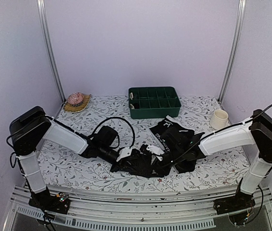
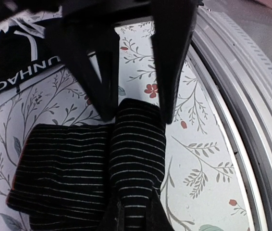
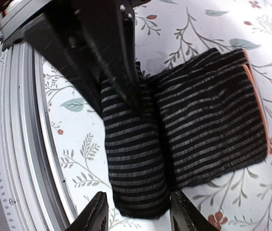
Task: Roll the underwear
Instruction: Roll the underwear at the center of the board.
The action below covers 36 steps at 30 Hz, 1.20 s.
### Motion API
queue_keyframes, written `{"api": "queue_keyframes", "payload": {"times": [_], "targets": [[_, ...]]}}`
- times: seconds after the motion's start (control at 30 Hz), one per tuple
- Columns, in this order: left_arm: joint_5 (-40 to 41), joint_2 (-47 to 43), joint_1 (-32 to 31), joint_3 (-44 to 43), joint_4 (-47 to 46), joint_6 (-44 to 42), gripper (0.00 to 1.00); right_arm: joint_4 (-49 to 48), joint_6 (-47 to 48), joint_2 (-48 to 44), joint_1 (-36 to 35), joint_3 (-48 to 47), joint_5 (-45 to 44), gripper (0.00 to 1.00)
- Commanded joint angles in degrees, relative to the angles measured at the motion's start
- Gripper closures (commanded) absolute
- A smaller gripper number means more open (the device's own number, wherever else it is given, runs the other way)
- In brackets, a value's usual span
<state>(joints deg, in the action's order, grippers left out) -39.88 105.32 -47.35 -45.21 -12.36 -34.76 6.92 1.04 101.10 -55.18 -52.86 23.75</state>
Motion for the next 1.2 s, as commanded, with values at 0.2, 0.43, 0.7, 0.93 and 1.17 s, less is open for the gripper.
{"api": "queue_keyframes", "payload": {"times": [0.2, 0.43, 0.7, 0.93, 1.17], "targets": [[-11.54, 10.77, 7.16, -10.28, 12.77, 10.27, 1.0, -11.18, 8.98, -15.67, -5.08, 13.06, -18.38, 0.52], [-16.63, 17.14, 9.67, -17.01, 19.88, 12.69, 1.0, -16.88, 17.31, -16.74, -10.05, 14.7, -26.71, 0.51], [-20.91, 23.47, 11.92, -23.09, 27.16, 13.29, 1.0, -18.71, 25.72, -9.26, -11.22, 9.54, -30.89, 0.51], [-20.7, 24.53, 12.1, -24.04, 28.49, 13.56, 1.0, -19.57, 29.96, -3.07, -11.32, 5.78, -32.81, 0.51], [-21.21, 24.76, 12.11, -24.4, 29.06, 13.1, 1.0, -19.23, 30.69, 1.62, -11.32, 3.95, -35.95, 0.53]]}}
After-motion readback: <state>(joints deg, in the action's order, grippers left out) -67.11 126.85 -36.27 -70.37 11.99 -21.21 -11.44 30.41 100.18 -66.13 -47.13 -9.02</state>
